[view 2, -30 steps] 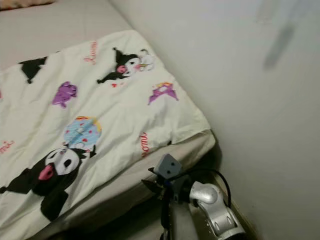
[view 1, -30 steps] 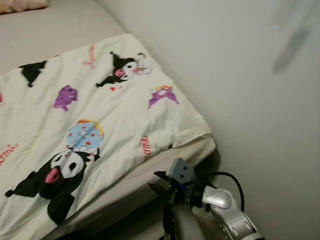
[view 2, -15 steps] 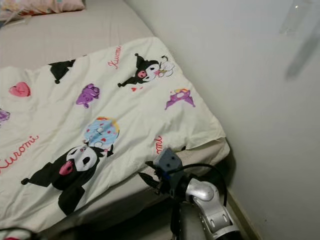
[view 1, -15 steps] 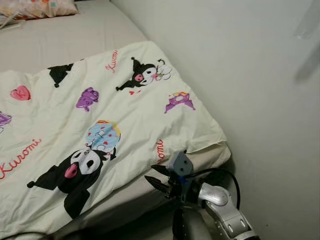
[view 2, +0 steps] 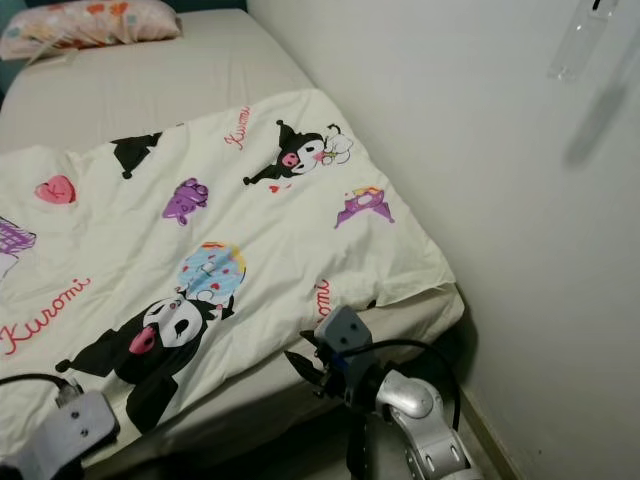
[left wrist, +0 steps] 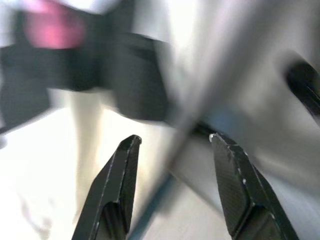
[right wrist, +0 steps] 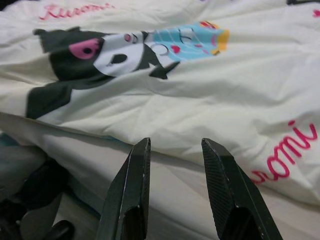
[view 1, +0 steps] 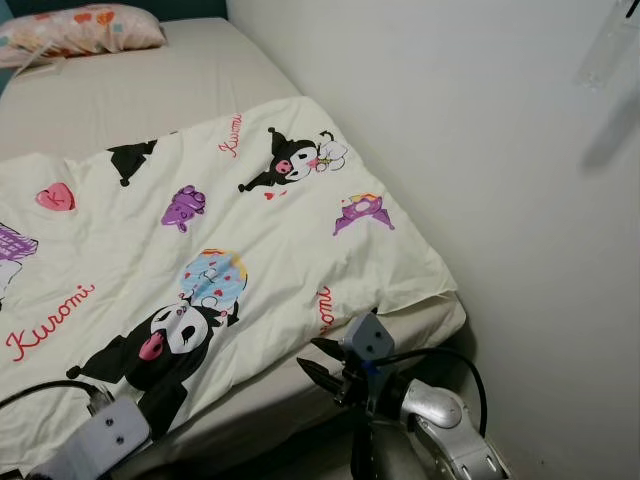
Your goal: Clean up the room
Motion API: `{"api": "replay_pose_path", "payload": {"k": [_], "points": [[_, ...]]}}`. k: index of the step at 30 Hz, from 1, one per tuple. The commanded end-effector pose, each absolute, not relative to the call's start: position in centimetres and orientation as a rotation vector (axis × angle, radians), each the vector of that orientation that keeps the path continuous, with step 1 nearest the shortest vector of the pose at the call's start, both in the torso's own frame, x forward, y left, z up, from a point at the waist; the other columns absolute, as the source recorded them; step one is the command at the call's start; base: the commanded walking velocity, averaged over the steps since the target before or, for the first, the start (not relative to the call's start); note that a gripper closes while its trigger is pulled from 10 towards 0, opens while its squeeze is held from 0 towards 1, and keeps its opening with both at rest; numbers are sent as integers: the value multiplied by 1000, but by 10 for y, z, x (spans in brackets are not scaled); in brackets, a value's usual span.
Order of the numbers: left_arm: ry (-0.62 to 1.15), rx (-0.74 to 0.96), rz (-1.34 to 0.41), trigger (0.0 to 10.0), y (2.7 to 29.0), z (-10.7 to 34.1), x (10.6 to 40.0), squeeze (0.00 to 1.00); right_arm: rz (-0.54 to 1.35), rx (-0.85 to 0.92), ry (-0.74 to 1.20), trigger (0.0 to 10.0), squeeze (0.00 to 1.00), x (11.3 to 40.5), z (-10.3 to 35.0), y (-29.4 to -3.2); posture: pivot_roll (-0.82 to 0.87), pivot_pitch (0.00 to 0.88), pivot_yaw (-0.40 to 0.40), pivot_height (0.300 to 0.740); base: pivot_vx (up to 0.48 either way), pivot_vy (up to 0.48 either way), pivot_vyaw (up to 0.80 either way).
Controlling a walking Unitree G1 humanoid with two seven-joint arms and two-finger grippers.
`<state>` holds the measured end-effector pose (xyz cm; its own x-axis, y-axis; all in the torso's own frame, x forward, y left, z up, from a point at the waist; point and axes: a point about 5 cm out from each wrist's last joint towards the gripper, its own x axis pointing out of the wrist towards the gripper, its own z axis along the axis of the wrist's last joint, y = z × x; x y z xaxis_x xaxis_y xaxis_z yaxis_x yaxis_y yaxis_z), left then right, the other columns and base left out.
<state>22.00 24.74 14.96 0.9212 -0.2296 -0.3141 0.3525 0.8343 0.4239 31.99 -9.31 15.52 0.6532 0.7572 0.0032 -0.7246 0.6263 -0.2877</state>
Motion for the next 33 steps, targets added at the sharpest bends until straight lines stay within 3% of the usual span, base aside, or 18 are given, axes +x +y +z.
{"api": "replay_pose_path", "payload": {"k": [1, 5, 8, 13, 14, 15, 26, 31, 32, 33], "points": [[257, 476, -167, 10000, 254, 142, 220, 0, 822, -273, -92, 10000, 0, 316, 145, -92, -80, 376, -3, 571, 0, 0, 0], [178, 394, -47, 10000, 252, 146, 225, 0, 782, -287, -82, 10000, 0, 317, 140, -93, -73, 376, -4, 571, 0, 0, 0], [56, 172, 69, 10000, 242, 150, 232, 0, 715, -357, -56, 10000, 0, 322, 130, -95, -59, 381, -1, 571, 0, 0, 0], [39, 157, 62, 10000, 232, 146, 237, 0, 669, -392, -19, 10000, 0, 329, 124, -101, -57, 385, 3, 571, 0, 0, 0], [35, 181, 39, 10000, 228, 145, 240, 0, 661, -405, -6, 10000, 643, 333, 123, -104, -53, 387, 2, 571, 0, 0, 0], [29, 209, 22, 10000, 224, 145, 242, 0, 655, -416, 9, 10000, 1000, 336, 121, -107, -50, 392, 0, 571, 0, 0, 0], [-32, 319, -79, 10000, 211, 158, 254, 0, 592, -561, 48, 10000, 1000, 356, 120, -120, -27, 431, 0, 571, 0, 0, 0], [-109, 425, -135, 10000, 210, 180, 254, 0, 501, -801, 72, 10000, 1000, 373, 119, -124, -5, 471, 15, 571, 0, 0, 0], [-117, 432, -140, 10000, 210, 183, 253, 0, 491, -815, 80, 10000, 365, 374, 119, -124, 5, 474, 18, 571, 0, 0, 0], [-117, 432, -140, 10000, 210, 183, 253, 0, 491, -815, 80, 10000, 365, 374, 119, -124, 5, 474, 18, 571, 0, 0, 0]]}}
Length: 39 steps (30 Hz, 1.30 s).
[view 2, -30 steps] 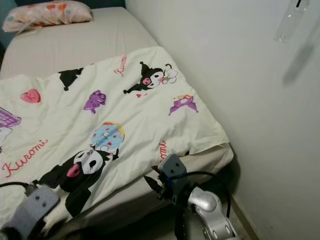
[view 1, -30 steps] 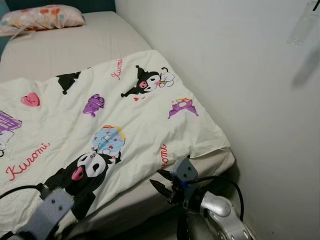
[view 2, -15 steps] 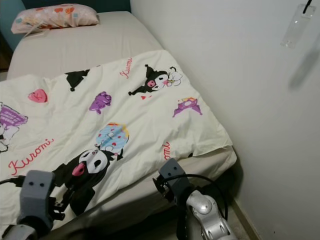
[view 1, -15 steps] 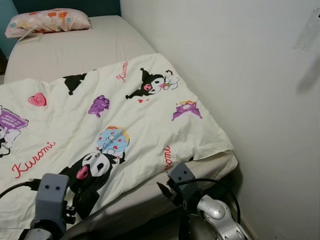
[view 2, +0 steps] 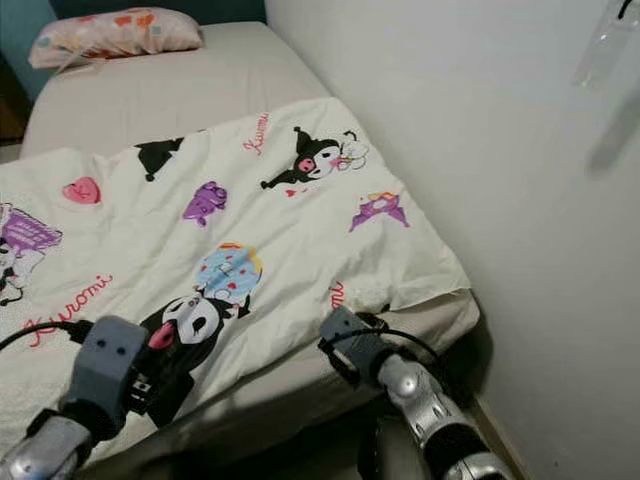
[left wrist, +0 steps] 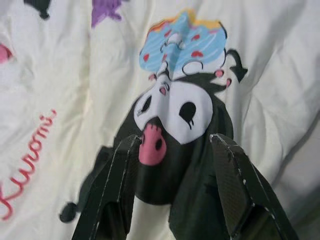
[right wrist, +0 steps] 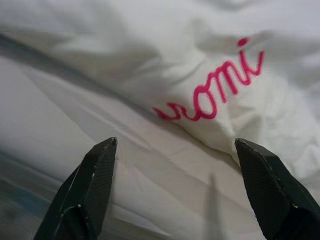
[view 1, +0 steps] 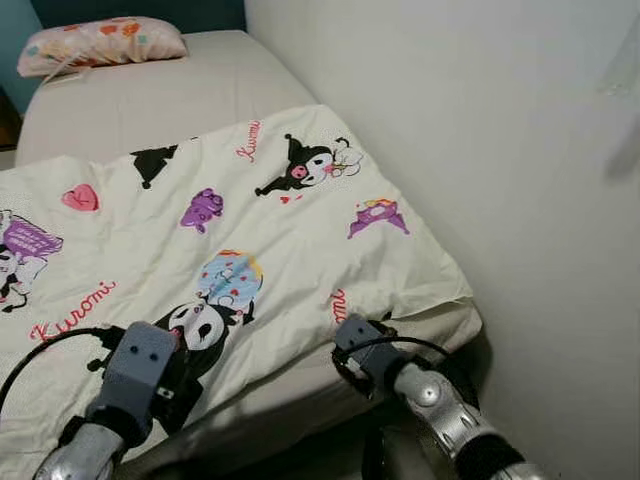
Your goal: Clean up the room
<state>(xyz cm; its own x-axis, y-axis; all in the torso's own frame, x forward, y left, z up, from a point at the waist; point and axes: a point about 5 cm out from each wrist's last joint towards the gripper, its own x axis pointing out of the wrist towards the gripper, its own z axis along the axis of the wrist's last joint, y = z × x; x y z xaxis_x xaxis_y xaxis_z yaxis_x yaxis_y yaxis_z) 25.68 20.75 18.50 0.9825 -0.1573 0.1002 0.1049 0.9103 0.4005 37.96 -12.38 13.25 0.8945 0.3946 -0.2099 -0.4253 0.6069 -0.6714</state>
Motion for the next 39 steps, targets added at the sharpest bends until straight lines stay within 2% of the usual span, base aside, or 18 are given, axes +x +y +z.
{"api": "replay_pose_path", "payload": {"k": [1, 4, 7, 8, 10, 12, 13, 15, 18, 19, 20, 21, 22, 24, 31, 33, 39], "points": [[-127, 443, -143, 10000, 211, 186, 251, 0, 460, -767, 101, 10000, 0, 377, 119, -126, 13, 477, 21, 571, 0, 0, 0], [-141, 449, -124, 10000, 215, 194, 247, 0, 368, -501, 184, 10000, 0, 383, 120, -131, 25, 488, 19, 571, 0, 0, 0], [-143, 454, -121, 10000, 217, 196, 245, 0, 346, -383, 213, 10000, 0, 384, 120, -131, 26, 494, 17, 571, 0, 0, 0], [-141, 447, -114, 10000, 219, 197, 243, 0, 312, -230, 246, 10000, 0, 385, 119, -132, 27, 496, 16, 571, 0, 0, 0], [-141, 447, -114, 10000, 219, 197, 243, 0, 312, -230, 246, 10000, 0, 385, 119, -132, 27, 496, 16, 571, 0, 0, 0], [-136, 426, -102, 10000, 222, 199, 238, 0, 255, 63, 296, 10000, 0, 387, 118, -131, 33, 498, 17, 571, 0, 0, 0], [-136, 426, -102, 10000, 222, 199, 238, 0, 255, 63, 296, 10000, 0, 387, 118, -131, 33, 498, 17, 571, 0, 0, 0], [-138, 376, -94, 10000, 223, 201, 234, 0, 225, 337, 340, 10000, 0, 388, 117, -125, 31, 497, 17, 571, 0, 0, 0], [-140, 352, -96, 10000, 223, 202, 233, 0, 222, 419, 357, 10000, 0, 387, 117, -122, 28, 497, 16, 571, 0, 0, 0], [-143, 333, -105, 10000, 222, 202, 231, 0, 219, 546, 374, 10000, 0, 387, 116, -118, 28, 499, 16, 571, 0, 0, 0], [-143, 333, -105, 10000, 222, 202, 231, 0, 219, 546, 374, 10000, 0, 387, 116, -118, 28, 499, 16, 571, 0, 0, 0], [-145, 322, -111, 10000, 221, 203, 230, 0, 212, 651, 382, 10000, 0, 387, 117, -115, 31, 500, 18, 571, 0, 0, 0], [-145, 322, -111, 10000, 221, 203, 230, 0, 212, 651, 382, 10000, 0, 387, 117, -115, 31, 500, 18, 571, 0, 0, 0], [-146, 303, -116, 10000, 219, 203, 228, 0, 191, 807, 379, 10000, 0, 388, 119, -110, 40, 502, 20, 571, 0, 0, 0], [-153, 286, -108, 10000, 220, 205, 228, 0, 155, 929, 343, 10000, 0, 390, 123, -109, 57, 503, 27, 571, 0, 0, 0], [-161, 273, -99, 10000, 222, 209, 225, 0, 119, 1033, 287, 10000, 0, 393, 129, -110, 92, 502, 24, 571, 0, 0, 0], [-192, 257, -150, 10000, 214, 217, 221, 0, 112, 989, 246, 10000, 0, 397, 138, -106, 112, 496, 19, 571, 0, 0, 0]]}}
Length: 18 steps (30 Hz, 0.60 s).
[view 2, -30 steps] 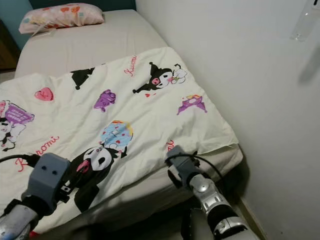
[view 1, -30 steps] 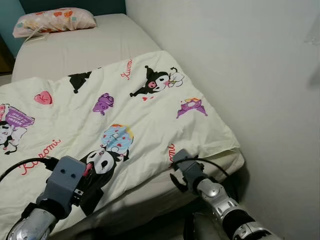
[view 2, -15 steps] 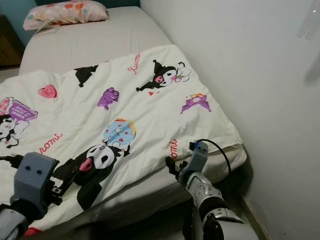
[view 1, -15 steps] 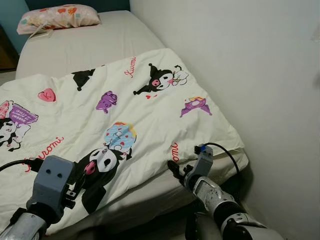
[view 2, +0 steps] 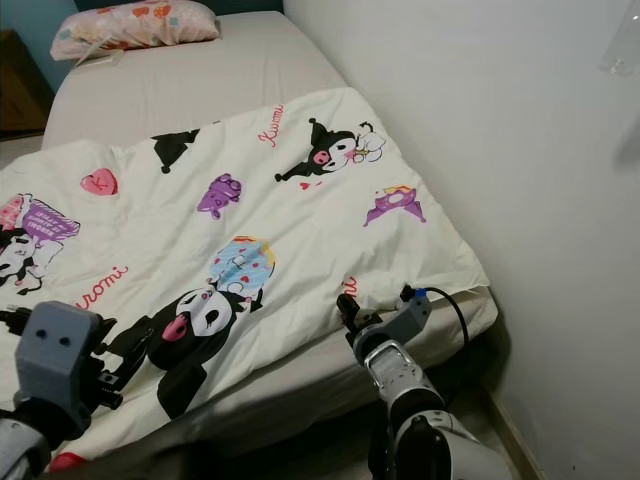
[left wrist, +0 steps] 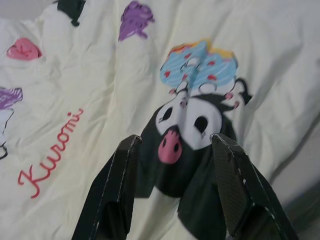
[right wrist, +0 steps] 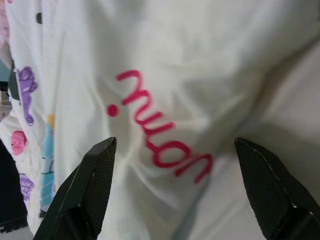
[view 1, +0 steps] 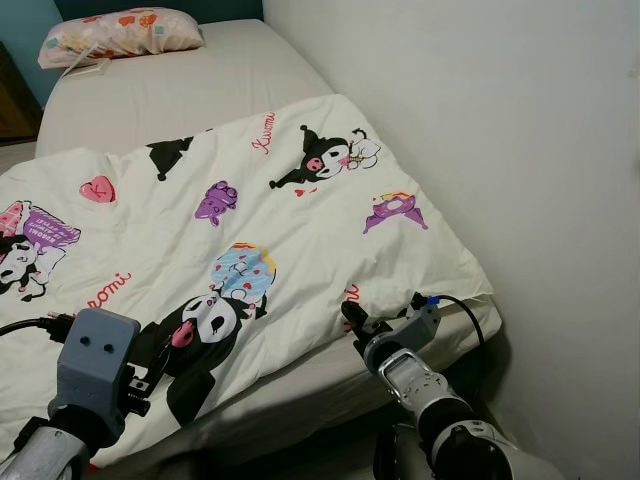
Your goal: Clean up the room
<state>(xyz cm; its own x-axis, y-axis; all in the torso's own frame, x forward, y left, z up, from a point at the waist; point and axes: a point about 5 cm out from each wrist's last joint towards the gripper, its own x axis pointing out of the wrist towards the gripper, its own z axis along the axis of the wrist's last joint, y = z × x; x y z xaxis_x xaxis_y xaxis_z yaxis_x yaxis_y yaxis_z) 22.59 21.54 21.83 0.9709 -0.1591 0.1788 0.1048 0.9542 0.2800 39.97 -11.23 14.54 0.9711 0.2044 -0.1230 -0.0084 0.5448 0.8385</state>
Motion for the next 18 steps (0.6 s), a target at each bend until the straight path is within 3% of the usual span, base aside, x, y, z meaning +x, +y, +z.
{"api": "replay_pose_path", "payload": {"k": [1, 10, 12, 18], "points": [[-192, 257, -150, 10000, 214, 217, 221, 0, 112, 989, 246, 10000, 0, 397, 138, -106, 112, 496, 19, 571, 0, 0, 0], [-219, 201, -313, 10000, 184, 221, 209, 0, 121, 966, 194, 10000, 0, 403, 154, -100, 130, 487, 10, 571, 0, 0, 0], [-170, 195, -428, 10000, 173, 214, 198, 0, 122, 940, 188, 10000, 0, 404, 159, -96, 129, 485, 8, 571, 0, 0, 0], [-88, 227, -515, 10000, 172, 205, 187, 0, 61, 855, 223, 10000, 0, 400, 145, -105, 133, 491, 13, 571, 0, 0, 0]]}}
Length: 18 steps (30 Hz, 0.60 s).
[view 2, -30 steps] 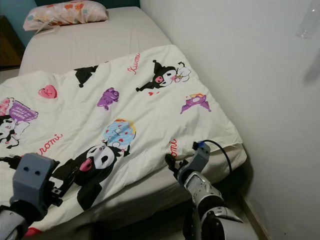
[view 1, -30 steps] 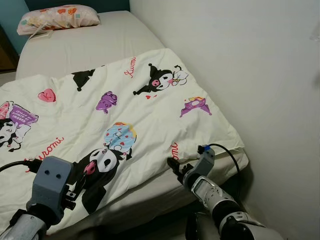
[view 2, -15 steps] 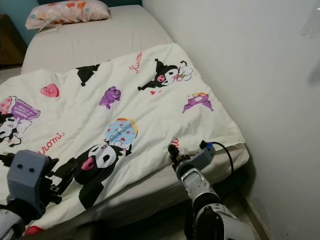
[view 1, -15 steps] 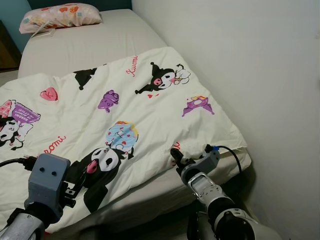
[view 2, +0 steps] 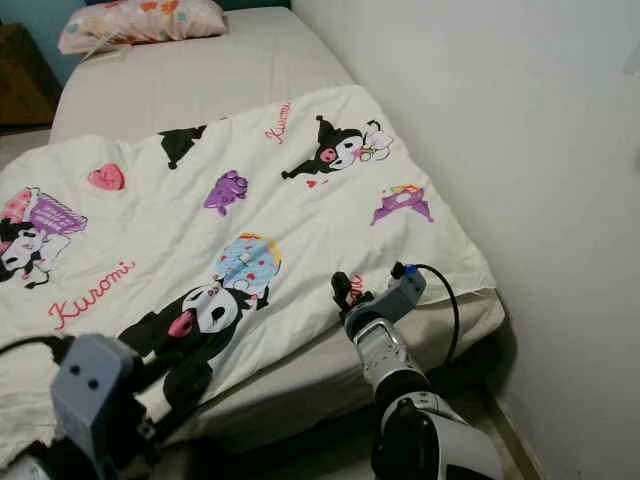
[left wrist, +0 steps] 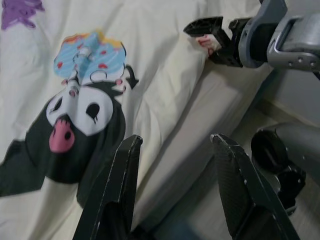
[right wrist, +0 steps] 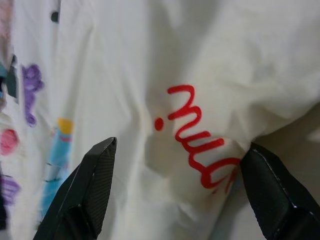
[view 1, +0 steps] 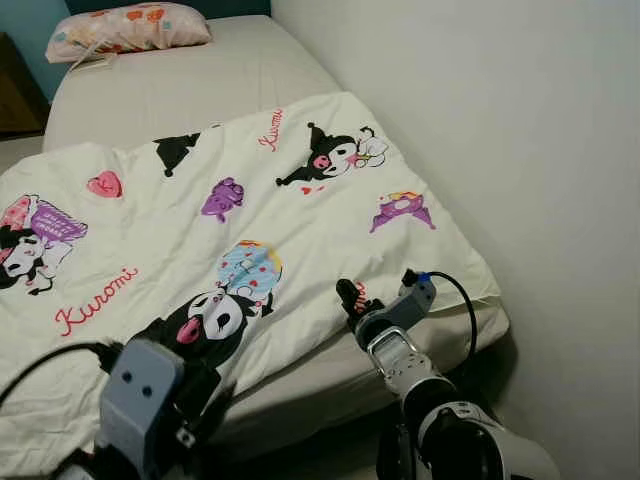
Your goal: Clean up the room
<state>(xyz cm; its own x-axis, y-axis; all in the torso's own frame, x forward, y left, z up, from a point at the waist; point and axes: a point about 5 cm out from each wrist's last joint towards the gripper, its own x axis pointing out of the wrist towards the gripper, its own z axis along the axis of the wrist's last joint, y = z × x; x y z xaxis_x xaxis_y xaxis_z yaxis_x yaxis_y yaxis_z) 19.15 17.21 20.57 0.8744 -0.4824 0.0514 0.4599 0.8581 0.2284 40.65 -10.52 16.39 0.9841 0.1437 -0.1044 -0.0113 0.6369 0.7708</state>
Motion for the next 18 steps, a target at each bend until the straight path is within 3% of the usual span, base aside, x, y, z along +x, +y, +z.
{"api": "replay_pose_path", "payload": {"k": [1, 13, 18], "points": [[-88, 227, -515, 10000, 172, 205, 187, 0, 61, 855, 223, 10000, 0, 400, 145, -105, 133, 491, 13, 571, 0, 0, 0], [-98, 268, -463, 10000, 188, 217, 188, 0, -114, 754, 347, 10000, 0, 379, 95, -142, 118, 522, 27, 571, 0, 0, 0], [-113, 269, -481, 10000, 185, 223, 186, 0, -112, 802, 355, 10000, 0, 379, 95, -138, 143, 524, 27, 571, 0, 0, 0]]}}
